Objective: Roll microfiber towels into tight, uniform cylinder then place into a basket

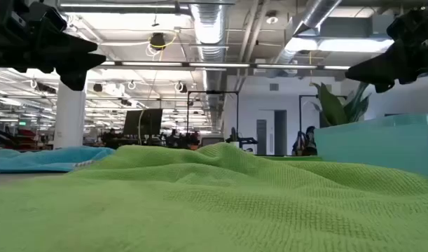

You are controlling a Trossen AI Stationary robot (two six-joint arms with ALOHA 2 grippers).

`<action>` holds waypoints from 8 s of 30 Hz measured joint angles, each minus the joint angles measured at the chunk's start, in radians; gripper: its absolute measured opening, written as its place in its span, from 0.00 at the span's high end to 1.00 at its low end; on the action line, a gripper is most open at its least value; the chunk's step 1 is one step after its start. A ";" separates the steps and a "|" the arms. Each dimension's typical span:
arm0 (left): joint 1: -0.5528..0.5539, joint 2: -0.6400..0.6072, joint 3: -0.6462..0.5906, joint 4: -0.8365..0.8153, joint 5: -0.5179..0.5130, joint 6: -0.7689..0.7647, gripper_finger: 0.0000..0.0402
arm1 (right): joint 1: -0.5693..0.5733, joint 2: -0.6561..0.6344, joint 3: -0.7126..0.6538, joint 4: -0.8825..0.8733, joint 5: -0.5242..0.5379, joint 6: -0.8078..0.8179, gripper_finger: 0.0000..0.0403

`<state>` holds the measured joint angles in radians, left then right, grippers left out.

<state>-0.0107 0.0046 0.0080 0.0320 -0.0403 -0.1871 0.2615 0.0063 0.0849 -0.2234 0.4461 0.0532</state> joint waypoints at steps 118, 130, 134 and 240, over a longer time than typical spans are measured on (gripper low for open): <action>0.000 0.000 0.000 0.000 0.000 0.000 0.65 | 0.000 0.000 0.000 0.000 0.000 0.000 0.75; 0.000 0.000 0.000 0.000 0.000 0.000 0.65 | 0.000 0.000 0.000 0.000 0.000 0.000 0.75; 0.000 0.000 0.000 0.000 0.000 0.000 0.65 | 0.000 0.000 0.000 0.000 0.000 -0.008 0.75; 0.000 0.000 0.000 0.000 0.000 0.087 0.65 | 0.478 1.583 1.023 0.180 -0.002 0.259 0.44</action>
<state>-0.0106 0.0048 0.0079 0.0322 -0.0404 -0.0996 0.7391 1.5895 1.1082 -0.0437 0.4439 0.3122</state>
